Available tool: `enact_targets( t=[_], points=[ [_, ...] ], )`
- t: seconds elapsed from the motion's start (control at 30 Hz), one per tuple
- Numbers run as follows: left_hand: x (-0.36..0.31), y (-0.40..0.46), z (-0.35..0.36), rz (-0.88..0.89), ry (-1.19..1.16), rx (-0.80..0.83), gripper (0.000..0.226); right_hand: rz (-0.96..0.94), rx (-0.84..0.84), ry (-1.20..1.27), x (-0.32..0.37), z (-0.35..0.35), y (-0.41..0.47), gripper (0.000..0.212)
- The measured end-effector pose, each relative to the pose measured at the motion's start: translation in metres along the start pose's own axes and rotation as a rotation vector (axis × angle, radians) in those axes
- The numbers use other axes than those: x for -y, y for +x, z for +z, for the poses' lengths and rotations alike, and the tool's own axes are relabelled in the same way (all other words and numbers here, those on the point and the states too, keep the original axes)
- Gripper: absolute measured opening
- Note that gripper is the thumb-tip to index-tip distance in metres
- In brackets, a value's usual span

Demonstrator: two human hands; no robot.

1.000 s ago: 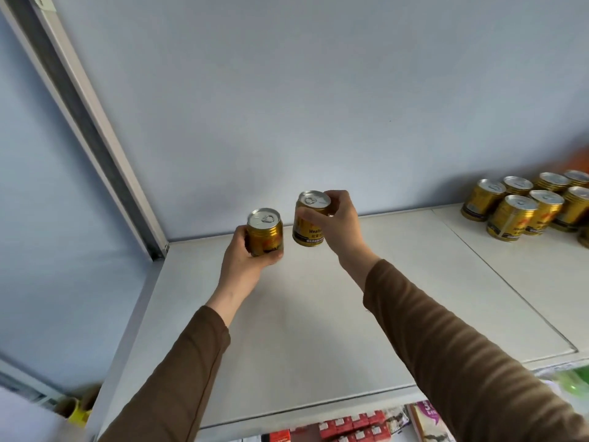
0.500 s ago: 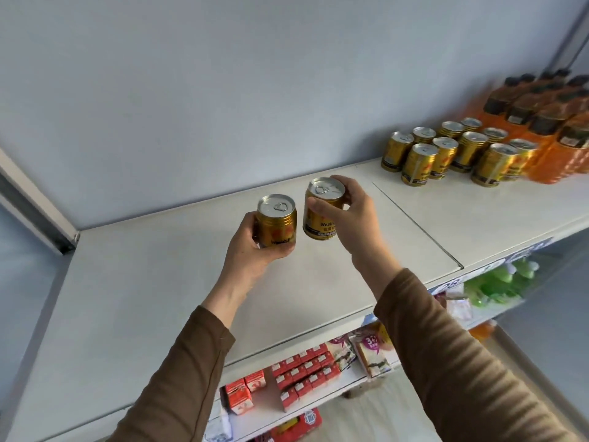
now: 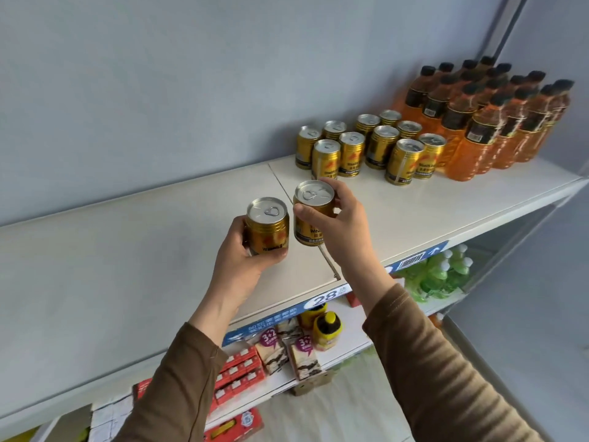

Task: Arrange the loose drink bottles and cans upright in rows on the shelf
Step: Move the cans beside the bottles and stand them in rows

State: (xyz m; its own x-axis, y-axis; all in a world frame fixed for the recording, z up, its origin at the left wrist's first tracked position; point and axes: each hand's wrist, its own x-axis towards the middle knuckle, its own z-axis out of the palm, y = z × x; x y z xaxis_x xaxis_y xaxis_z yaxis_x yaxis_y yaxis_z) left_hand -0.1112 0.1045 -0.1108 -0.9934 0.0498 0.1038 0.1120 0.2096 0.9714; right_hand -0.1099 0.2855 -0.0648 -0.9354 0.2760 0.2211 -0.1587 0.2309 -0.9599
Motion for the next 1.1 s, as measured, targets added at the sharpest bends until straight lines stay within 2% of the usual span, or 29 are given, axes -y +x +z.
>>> enact_targets(
  t=[0.57, 0.8, 0.93, 1.1],
  points=[
    [-0.01, 0.063, 0.113, 0.029, -0.005, 0.04, 0.064, 0.022, 0.021, -0.057, -0.041, -0.094, 0.081, 0.057],
    [-0.013, 0.09, 0.161, -0.024, 0.053, -0.07, 0.065, -0.014, 0.127, -0.061, -0.068, -0.132, 0.139, 0.064],
    [-0.016, 0.101, 0.188, -0.065, 0.08, -0.149, 0.072, -0.018, 0.211, -0.055, -0.082, -0.146, 0.165, 0.062],
    [-0.018, 0.113, 0.2, -0.09, 0.12, -0.213, 0.068, -0.069, 0.258, -0.104, -0.09, -0.145, 0.182, 0.06]
  ],
)
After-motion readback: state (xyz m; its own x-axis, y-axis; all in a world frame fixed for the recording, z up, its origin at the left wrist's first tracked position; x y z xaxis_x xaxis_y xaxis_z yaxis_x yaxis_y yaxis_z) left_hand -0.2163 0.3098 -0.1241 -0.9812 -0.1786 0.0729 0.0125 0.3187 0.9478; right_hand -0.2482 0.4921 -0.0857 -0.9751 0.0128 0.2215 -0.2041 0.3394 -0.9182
